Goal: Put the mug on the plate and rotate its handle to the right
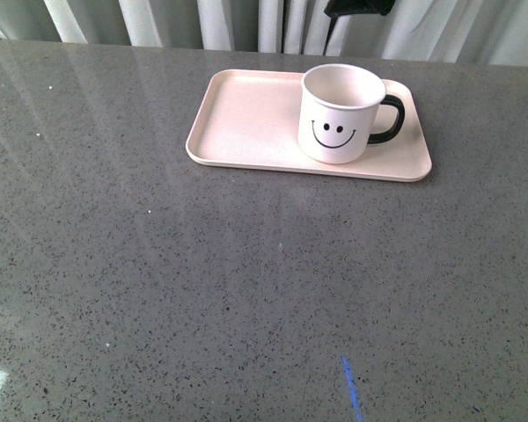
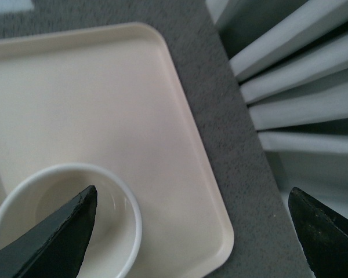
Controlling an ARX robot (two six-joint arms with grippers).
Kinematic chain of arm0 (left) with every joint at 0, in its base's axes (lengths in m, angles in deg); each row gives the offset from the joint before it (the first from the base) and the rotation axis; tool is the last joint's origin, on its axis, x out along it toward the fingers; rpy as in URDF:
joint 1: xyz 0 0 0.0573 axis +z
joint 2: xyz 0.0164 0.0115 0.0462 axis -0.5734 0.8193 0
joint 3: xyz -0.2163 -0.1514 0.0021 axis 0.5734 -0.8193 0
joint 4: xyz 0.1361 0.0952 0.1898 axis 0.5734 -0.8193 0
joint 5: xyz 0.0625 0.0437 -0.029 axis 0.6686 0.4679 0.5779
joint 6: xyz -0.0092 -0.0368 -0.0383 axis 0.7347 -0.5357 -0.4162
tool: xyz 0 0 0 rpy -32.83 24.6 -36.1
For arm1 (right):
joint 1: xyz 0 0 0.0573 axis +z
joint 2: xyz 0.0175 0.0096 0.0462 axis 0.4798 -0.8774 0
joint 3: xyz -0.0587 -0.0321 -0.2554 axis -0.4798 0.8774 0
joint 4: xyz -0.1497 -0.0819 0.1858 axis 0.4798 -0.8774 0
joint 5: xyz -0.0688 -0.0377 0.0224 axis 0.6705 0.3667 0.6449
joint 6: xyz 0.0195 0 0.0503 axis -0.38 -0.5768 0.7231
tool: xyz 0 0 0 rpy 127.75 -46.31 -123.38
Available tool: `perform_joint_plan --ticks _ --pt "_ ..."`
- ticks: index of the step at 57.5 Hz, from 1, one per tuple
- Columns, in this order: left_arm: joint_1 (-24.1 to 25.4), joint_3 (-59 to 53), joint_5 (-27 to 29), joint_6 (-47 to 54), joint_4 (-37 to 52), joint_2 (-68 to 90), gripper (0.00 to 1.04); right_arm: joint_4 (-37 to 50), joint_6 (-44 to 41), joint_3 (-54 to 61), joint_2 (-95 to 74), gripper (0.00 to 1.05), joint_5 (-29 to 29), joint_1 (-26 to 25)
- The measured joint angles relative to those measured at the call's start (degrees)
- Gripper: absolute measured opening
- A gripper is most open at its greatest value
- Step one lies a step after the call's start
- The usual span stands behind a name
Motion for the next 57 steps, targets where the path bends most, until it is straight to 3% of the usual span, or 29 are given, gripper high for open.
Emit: perform_joint_plan --ticks 7,13,16,19,22,27,44,55,57 --pt "0.0 0.0 0.0 -0.02 0.0 0.0 0.96 9.31 4.76 6.36 4.11 0.96 -2.8 0.04" --pt "0.0 0.0 0.0 -0.02 0.0 0.0 0.96 12.15 8.44 8.28 6.49 0.95 -1.75 0.22" --pt "0.0 0.0 -0.04 0.0 -0.02 0.0 0.96 32.35 18.58 18.97 10.49 0.83 12.07 0.81" --pt "0.0 0.0 0.02 0.0 0.0 0.0 0.96 51.34 32.02 32.17 15.28 0.71 19.98 0.83" --pt "0.0 0.0 0.02 0.0 0.0 0.0 0.96 63.1 40.11 42.6 19.65 0.61 20.74 0.44" --pt "0.0 0.0 -0.02 0.0 -0.02 0.0 0.96 73.18 45.59 54.25 25.51 0.47 20.61 -0.17" --pt "0.0 0.0 0.0 -0.02 0.0 0.0 0.96 83.49 50.21 79.12 38.03 0.01 18.99 -1.92" --pt "0.0 0.0 0.0 -0.02 0.0 0.0 0.96 86.42 50.62 90.16 46.16 0.02 18.27 -2.86" --pt "0.0 0.0 0.0 -0.02 0.0 0.0 0.96 86.71 50.66 92.56 48.11 0.02 16.0 -4.26"
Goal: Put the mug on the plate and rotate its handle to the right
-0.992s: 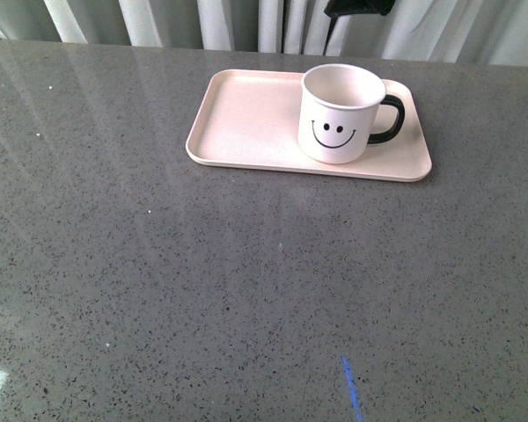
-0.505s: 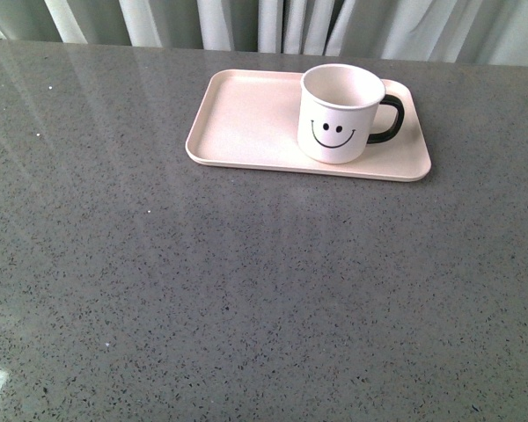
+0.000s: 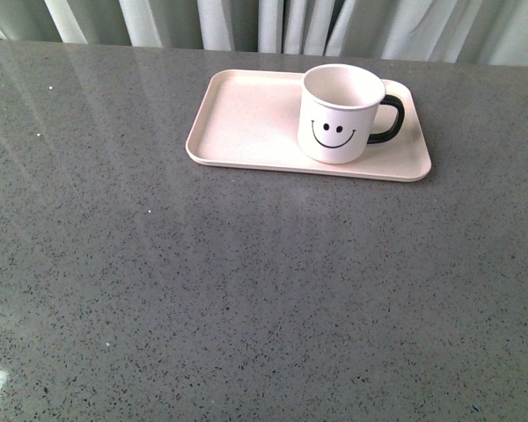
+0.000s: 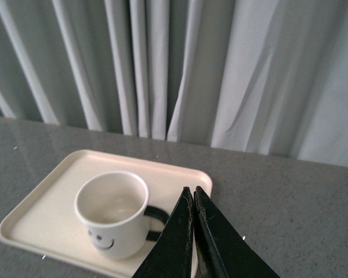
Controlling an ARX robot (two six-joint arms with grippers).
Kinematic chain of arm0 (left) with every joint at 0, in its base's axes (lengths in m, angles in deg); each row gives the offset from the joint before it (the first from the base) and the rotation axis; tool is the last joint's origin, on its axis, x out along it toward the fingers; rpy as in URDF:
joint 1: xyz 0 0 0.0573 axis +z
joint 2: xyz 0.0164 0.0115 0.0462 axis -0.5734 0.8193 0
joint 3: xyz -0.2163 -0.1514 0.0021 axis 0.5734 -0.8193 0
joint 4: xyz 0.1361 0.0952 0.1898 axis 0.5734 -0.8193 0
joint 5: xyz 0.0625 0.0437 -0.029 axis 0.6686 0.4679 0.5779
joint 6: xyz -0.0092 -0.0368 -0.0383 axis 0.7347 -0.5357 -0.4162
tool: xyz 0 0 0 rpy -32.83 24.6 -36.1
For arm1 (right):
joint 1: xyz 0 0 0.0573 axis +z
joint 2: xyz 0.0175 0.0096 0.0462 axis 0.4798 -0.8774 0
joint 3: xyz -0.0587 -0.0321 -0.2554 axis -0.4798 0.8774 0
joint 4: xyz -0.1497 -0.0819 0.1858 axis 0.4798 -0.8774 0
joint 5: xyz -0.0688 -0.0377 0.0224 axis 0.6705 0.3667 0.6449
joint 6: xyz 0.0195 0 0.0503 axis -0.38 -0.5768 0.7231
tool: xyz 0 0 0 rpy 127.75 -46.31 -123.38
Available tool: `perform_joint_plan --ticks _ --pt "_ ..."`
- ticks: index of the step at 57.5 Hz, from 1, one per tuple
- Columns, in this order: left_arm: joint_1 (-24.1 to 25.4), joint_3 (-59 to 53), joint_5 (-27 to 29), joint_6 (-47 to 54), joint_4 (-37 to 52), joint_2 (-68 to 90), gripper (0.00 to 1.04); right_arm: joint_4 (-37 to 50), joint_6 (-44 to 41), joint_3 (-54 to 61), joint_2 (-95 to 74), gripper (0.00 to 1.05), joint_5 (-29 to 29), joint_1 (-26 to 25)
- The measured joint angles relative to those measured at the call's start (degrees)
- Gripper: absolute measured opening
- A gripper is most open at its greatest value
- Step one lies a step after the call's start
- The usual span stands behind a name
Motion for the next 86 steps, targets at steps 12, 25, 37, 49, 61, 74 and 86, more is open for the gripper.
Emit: perform_joint_plan --ticks 12,25,37,49,61,74,86 --pt "0.0 0.0 0.0 0.02 0.0 0.0 0.96 0.02 0.02 8.92 8.66 0.02 -0.39 -1.33" --pt "0.0 0.0 0.0 0.02 0.0 0.0 0.96 -2.8 0.04 16.48 19.04 0.02 -0.42 -1.33" --pt "0.0 0.0 0.0 0.02 0.0 0.0 0.96 -5.01 0.04 20.79 24.83 0.02 -0.48 -1.33" --pt "0.0 0.0 0.0 0.0 0.0 0.0 0.96 -11.67 0.04 22.25 33.27 0.02 -0.46 -1.33" --pt "0.0 0.0 0.0 0.0 0.0 0.0 0.96 -19.61 0.04 22.71 42.53 0.02 -0.48 -1.33" --pt "0.0 0.0 0.0 0.0 0.0 0.0 0.96 -26.99 0.04 22.75 50.6 0.02 -0.48 -1.33" --pt "0.0 0.0 0.0 0.02 0.0 0.0 0.96 -32.52 0.04 22.77 56.57 0.02 -0.48 -1.33"
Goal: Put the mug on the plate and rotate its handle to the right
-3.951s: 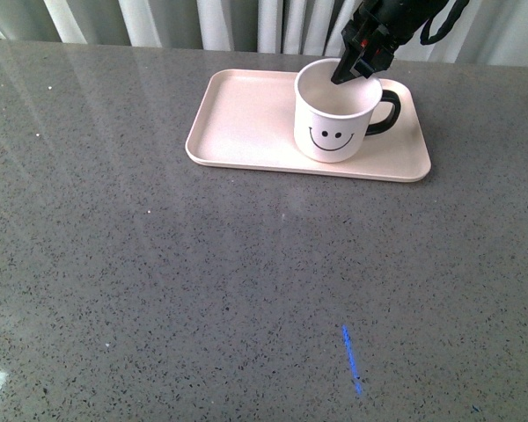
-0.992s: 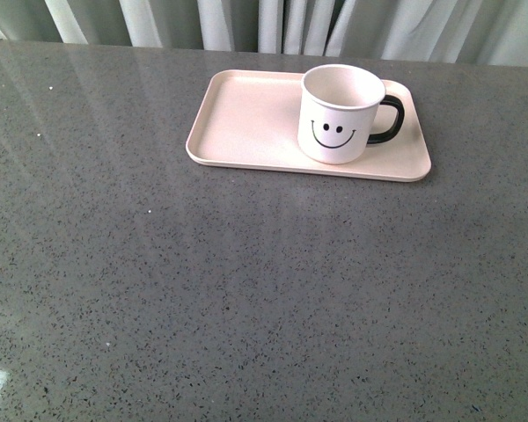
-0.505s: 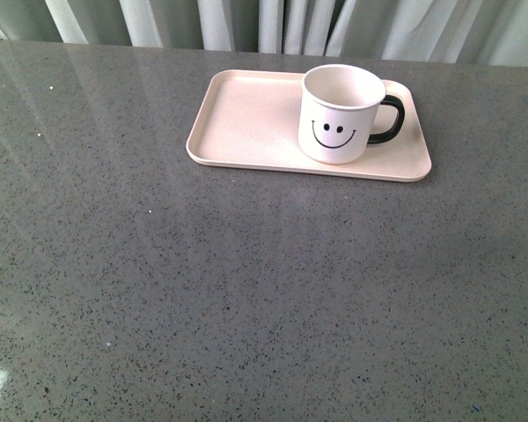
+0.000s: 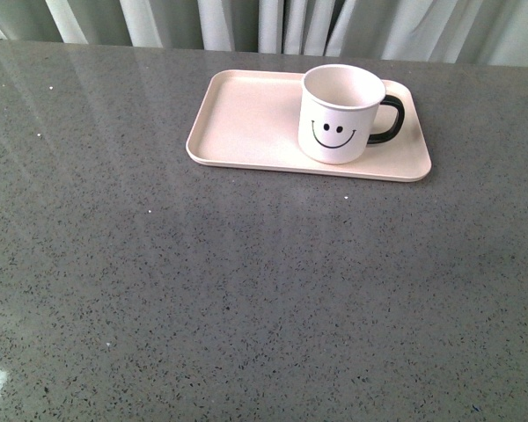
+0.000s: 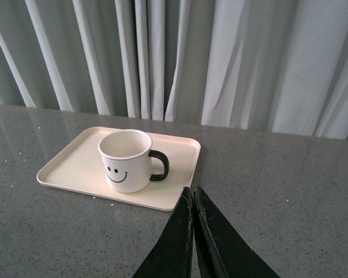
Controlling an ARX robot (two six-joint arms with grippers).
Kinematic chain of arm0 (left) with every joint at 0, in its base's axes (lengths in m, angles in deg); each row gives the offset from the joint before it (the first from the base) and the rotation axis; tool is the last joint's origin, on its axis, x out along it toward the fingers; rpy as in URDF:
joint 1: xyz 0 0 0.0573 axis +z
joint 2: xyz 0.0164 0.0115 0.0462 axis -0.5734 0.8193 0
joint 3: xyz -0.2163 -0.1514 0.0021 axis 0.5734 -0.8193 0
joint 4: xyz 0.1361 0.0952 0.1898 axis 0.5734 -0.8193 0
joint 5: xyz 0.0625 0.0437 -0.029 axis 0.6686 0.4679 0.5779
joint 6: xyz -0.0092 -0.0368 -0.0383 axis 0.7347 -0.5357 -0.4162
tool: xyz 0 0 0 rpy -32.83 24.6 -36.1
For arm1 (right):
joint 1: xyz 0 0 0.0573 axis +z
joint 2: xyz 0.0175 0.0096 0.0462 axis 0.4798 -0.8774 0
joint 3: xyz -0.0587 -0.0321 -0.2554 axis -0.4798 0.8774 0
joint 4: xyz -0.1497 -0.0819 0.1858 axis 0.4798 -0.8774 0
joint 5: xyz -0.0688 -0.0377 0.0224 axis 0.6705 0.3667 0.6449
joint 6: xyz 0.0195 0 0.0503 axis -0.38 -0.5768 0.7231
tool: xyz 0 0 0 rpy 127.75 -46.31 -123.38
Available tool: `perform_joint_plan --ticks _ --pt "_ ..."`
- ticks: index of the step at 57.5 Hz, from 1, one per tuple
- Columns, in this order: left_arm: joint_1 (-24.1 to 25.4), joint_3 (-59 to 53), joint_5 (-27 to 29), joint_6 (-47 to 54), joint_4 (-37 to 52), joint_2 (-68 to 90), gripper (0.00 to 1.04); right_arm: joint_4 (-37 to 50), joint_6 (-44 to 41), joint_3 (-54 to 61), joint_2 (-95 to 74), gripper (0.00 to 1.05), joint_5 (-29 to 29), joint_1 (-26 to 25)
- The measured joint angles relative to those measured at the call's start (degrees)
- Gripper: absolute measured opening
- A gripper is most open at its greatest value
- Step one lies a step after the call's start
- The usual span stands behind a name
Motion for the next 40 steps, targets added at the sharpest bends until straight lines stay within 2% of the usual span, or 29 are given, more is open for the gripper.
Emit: perform_joint_plan --ticks 40 --pt "0.0 0.0 0.0 -0.02 0.0 0.0 0.96 -14.29 0.0 0.0 14.43 0.02 0.0 0.0"
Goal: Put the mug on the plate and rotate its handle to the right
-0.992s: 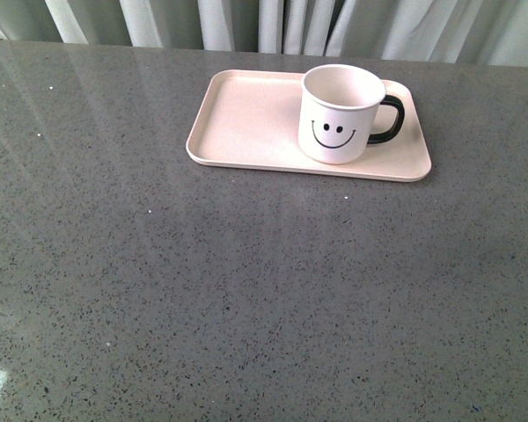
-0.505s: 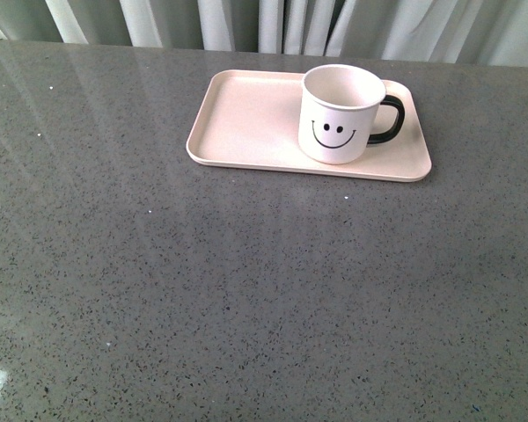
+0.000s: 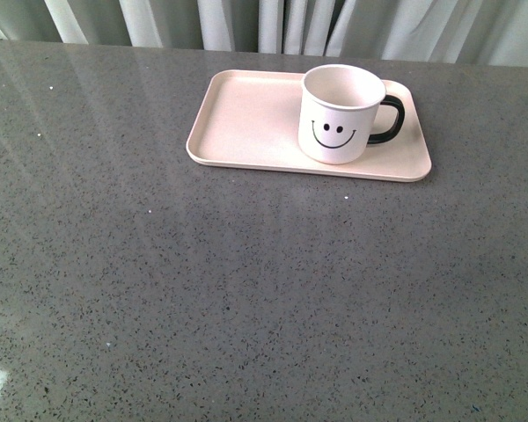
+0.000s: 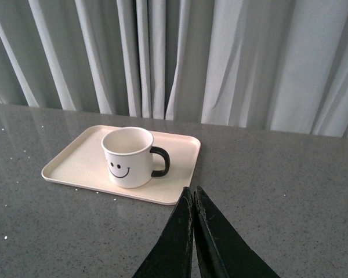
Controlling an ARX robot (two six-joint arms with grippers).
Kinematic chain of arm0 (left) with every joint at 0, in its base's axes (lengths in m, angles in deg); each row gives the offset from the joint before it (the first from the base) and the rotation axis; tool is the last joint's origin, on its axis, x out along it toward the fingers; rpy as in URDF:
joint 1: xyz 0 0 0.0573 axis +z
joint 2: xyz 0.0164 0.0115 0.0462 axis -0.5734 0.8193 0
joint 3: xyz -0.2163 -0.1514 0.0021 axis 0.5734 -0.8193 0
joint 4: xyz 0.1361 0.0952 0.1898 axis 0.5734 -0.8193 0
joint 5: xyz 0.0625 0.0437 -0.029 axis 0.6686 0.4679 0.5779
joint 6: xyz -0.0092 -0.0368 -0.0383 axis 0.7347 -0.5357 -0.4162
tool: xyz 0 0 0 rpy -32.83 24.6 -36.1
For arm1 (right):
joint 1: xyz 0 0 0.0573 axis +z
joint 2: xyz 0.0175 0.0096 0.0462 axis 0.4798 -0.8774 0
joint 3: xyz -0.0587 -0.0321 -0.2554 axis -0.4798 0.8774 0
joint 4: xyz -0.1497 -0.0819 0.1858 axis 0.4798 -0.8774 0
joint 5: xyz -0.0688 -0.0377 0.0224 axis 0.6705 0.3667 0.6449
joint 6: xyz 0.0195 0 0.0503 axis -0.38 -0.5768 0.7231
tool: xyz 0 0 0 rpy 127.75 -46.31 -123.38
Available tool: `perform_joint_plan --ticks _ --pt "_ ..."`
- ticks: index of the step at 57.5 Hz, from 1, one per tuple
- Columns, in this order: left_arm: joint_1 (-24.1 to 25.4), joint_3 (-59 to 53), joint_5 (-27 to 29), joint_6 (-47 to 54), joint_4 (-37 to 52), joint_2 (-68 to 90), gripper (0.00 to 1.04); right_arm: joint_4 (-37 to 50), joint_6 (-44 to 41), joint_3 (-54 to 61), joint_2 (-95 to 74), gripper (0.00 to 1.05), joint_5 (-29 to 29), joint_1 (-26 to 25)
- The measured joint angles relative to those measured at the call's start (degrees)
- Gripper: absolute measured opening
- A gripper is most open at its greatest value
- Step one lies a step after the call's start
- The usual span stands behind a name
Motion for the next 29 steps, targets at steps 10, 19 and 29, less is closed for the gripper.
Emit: perform_joint_plan --ticks 10,19,29 --pt "0.0 0.0 0.0 0.0 0.0 0.0 0.96 -10.1 0.0 0.0 9.77 0.02 0.0 0.0" --pt "0.0 0.0 0.0 0.0 0.0 0.0 0.96 -10.21 0.0 -0.02 9.92 0.02 0.0 0.0" --pt "0.0 0.0 0.0 0.0 0.0 0.0 0.96 -10.21 0.0 0.0 9.94 0.02 0.0 0.0"
